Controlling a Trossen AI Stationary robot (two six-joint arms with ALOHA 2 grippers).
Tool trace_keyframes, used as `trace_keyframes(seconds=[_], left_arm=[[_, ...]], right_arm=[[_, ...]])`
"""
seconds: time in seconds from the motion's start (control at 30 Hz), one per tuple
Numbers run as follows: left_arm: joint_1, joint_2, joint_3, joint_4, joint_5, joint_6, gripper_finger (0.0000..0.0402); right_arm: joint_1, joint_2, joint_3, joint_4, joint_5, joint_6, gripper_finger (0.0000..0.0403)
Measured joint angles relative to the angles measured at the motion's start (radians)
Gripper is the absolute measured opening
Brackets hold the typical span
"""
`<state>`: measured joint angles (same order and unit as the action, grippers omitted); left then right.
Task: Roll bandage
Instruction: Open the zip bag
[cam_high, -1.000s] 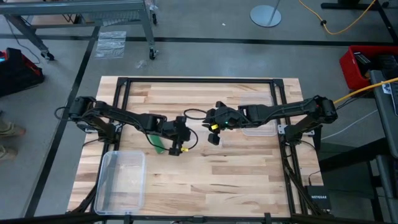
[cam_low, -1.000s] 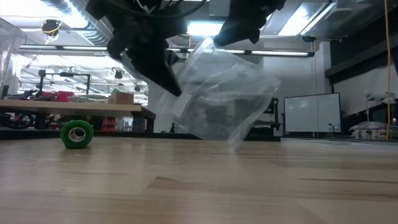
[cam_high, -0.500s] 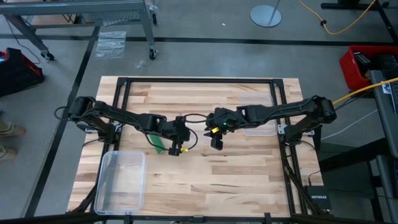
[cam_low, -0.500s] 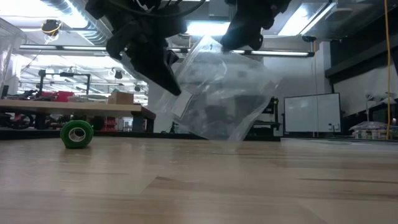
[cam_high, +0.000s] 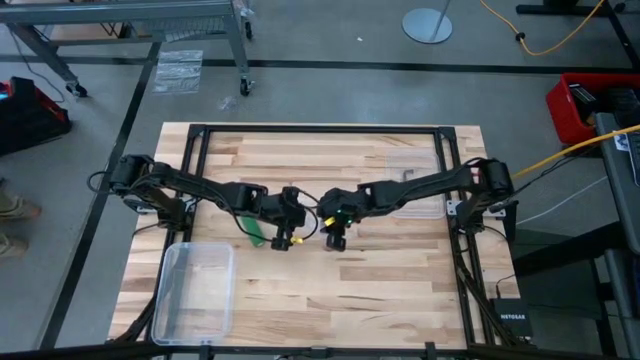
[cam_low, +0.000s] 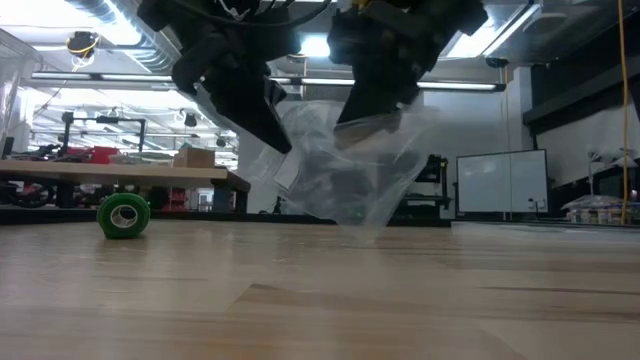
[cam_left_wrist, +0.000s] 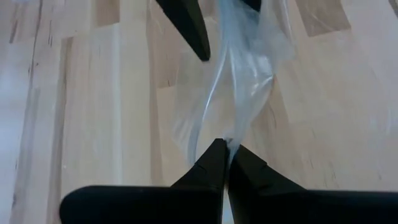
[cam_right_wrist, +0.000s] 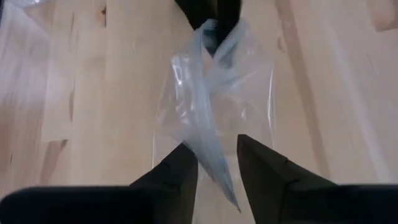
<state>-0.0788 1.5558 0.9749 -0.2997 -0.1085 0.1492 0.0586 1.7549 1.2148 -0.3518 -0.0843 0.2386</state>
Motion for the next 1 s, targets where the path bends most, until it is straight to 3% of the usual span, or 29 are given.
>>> trace_keyframes(seconds=[0.3, 0.47, 0.6, 0.77, 1.0], left_arm=[[0.000, 0.000, 0.000, -0.040, 0.080, -0.013, 0.0000], [-0.001, 0.000, 0.000, -0.059, 0.215, -0.016, 0.0000], [-0.011, 0.000, 0.000, -0.057, 0.225, -0.019, 0.0000], [-0.014, 0.000, 0.001, -0.100, 0.032, -0.019, 0.0000], [-0.011, 0.000, 0.001, -0.252, -0.450, 0.006, 0.0000]], right_arm=[[-0.001, 0.005, 0.000, -0.016, 0.040, -0.009, 0.0109], [-0.008, 0.004, 0.000, -0.069, 0.127, -0.064, 0.0079], [-0.029, 0.004, 0.000, -0.112, 0.227, -0.090, 0.0061], [-0.056, 0.004, 0.000, -0.128, 0.256, -0.090, 0.0056], [-0.066, 0.004, 0.000, -0.103, 0.251, -0.090, 0.0057]])
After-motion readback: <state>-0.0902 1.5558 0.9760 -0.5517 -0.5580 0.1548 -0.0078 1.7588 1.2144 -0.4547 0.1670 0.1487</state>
